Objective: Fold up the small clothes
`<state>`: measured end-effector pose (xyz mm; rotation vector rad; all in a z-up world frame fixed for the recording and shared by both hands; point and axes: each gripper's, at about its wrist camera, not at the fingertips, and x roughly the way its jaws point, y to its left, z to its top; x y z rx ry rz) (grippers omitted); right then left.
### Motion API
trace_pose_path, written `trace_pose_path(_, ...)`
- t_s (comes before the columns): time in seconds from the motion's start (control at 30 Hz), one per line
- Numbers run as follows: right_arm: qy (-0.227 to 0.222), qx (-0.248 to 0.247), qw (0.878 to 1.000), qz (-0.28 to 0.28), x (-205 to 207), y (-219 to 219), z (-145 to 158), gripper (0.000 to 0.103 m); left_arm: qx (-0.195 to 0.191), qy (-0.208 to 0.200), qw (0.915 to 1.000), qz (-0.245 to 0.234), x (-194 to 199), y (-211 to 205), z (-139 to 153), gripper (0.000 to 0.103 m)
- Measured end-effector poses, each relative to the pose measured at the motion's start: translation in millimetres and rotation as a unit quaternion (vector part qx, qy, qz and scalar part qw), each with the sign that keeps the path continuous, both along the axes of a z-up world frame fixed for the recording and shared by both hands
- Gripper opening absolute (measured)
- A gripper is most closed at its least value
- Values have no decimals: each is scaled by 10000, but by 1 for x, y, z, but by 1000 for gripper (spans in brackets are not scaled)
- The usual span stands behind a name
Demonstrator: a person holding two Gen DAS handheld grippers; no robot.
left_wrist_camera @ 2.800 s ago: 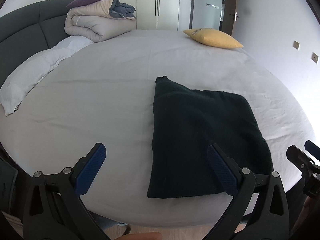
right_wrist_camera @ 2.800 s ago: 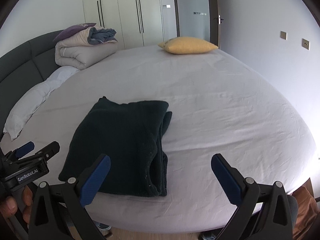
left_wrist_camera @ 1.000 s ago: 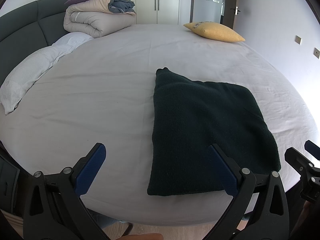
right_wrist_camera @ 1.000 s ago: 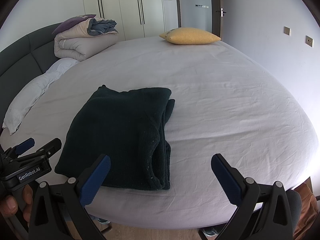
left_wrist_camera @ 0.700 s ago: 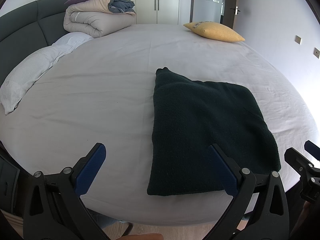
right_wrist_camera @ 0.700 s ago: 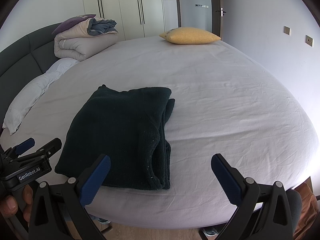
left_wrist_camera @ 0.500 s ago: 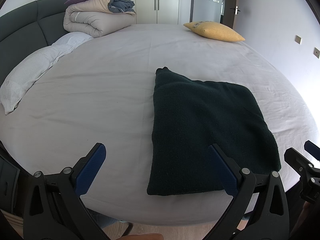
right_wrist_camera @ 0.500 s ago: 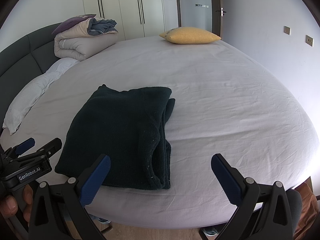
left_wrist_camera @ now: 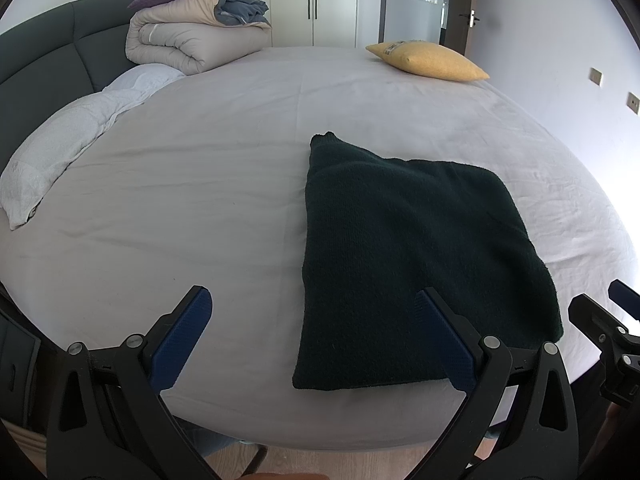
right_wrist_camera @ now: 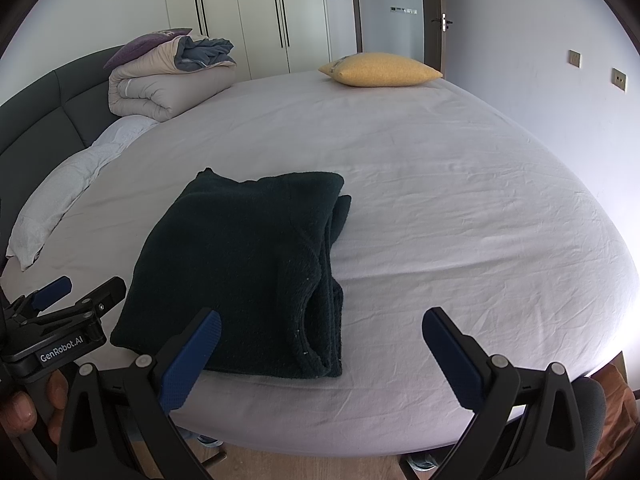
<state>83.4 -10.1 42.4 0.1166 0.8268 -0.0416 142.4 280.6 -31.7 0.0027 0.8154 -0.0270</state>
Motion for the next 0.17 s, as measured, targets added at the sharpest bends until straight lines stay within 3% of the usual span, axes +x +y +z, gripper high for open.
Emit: trace_pose_path(0.17,9,28,10000,-15,-2,2,-1,103,18,-43,10000,-25,-2,1,-2,103)
